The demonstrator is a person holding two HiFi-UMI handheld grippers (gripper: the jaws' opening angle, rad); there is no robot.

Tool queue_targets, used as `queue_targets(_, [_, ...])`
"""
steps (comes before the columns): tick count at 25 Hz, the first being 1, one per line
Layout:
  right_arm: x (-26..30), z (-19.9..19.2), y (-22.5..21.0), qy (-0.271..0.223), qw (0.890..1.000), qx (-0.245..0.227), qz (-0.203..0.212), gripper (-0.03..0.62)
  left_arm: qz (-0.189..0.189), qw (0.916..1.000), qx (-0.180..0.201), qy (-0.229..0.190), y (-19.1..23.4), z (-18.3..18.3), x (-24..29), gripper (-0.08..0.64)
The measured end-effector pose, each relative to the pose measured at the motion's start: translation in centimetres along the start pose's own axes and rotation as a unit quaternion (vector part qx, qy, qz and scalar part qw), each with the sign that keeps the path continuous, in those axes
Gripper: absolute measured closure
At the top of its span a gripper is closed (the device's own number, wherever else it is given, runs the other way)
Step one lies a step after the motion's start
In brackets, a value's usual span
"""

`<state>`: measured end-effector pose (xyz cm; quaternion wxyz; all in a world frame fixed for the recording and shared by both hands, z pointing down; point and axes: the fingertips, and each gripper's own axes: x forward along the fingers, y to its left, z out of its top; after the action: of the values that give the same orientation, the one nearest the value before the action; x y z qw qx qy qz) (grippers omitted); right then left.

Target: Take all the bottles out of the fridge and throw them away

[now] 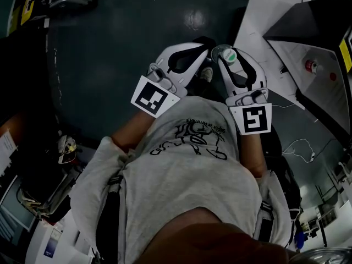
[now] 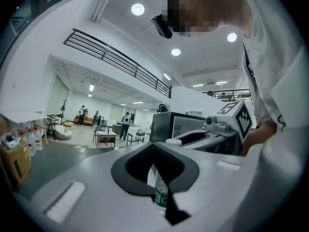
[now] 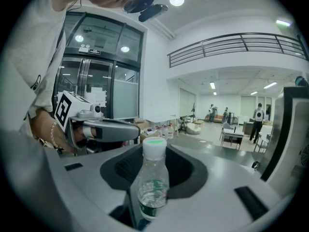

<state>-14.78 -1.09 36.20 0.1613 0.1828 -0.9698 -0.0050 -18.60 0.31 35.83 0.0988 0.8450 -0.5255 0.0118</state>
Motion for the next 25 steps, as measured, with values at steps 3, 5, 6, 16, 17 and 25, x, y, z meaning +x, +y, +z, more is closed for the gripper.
queue_targets(3, [0.4, -1.0, 0.4, 0.002, 1.000, 0.003, 0.004, 0.442, 0.003, 1.0000, -0.001, 0.003, 0.2, -1.1, 0.0, 0.552])
queue_targets(5, [0.7, -1.7, 0.7, 0.004, 1.000, 0.007, 0.007, 0.442, 0.004, 1.0000, -0.002, 0.007, 0.3, -1.9, 0.1, 0.552])
queue_targets(6, [0.9, -2.2, 0.8, 0.005, 1.000, 0.010, 0.009, 0.442, 0.005, 0.9999, -0.003, 0.010, 0.4, -2.3, 0.2, 0.552])
queue_targets(16, [2.4, -6.7, 2.4, 0.016, 0.999, 0.023, 0.028, 0.443, 0.013, 0.9992, -0.016, 0.035, 0.7, -7.0, 0.3, 0.552])
queue_targets(17, [2.5, -7.2, 2.5, 0.017, 0.999, 0.025, 0.030, 0.442, 0.014, 0.9992, -0.015, 0.035, 0.7, -7.4, 0.2, 0.552])
queue_targets(25, [3.5, -10.6, 3.5, 0.023, 0.998, 0.040, 0.030, 0.443, 0.015, 0.9987, -0.007, 0.047, 1.1, -10.8, -0.2, 0.552])
